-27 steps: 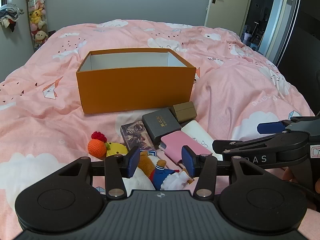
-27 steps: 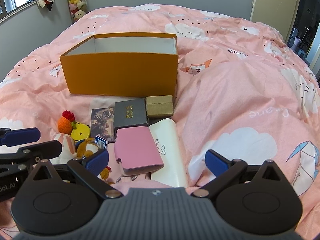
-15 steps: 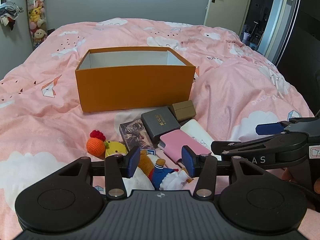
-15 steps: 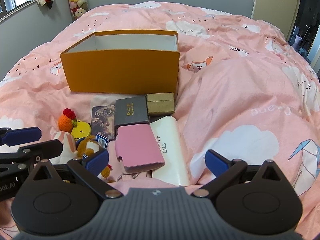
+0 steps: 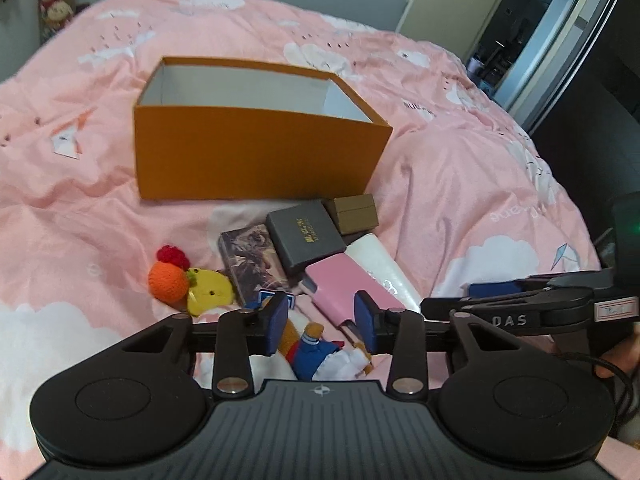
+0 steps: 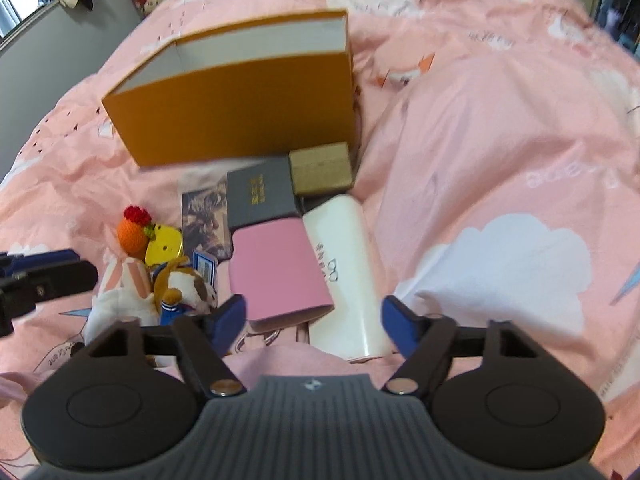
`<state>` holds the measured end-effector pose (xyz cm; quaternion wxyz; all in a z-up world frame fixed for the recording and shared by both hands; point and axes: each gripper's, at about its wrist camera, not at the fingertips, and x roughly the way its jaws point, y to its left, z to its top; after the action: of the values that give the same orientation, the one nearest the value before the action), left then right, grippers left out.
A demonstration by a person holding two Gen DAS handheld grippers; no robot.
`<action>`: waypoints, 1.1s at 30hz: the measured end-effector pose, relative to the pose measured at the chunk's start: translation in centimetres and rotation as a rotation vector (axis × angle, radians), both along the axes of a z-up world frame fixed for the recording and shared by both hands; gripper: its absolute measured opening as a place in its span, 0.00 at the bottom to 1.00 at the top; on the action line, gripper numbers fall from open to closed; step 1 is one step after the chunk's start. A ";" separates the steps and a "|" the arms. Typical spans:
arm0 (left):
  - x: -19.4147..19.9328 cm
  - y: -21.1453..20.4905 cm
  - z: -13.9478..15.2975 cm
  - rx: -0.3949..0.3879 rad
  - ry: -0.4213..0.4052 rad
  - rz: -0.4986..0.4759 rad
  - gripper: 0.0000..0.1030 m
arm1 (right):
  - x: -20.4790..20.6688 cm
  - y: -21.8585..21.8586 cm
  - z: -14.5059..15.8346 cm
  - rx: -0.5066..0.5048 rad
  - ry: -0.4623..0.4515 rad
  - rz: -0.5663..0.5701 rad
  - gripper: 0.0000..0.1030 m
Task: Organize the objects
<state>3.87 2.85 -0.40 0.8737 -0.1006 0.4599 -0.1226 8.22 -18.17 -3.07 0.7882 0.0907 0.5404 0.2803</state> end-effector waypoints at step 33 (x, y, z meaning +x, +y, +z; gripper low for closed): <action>12.1 -5.8 -7.5 0.060 0.205 -0.206 0.44 | 9.3 1.8 -9.6 0.165 0.320 0.167 0.34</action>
<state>15.93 -2.91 -7.93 0.8075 -0.0388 0.5581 -0.1868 17.53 -16.40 -12.66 0.6563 0.1532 0.6394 0.3700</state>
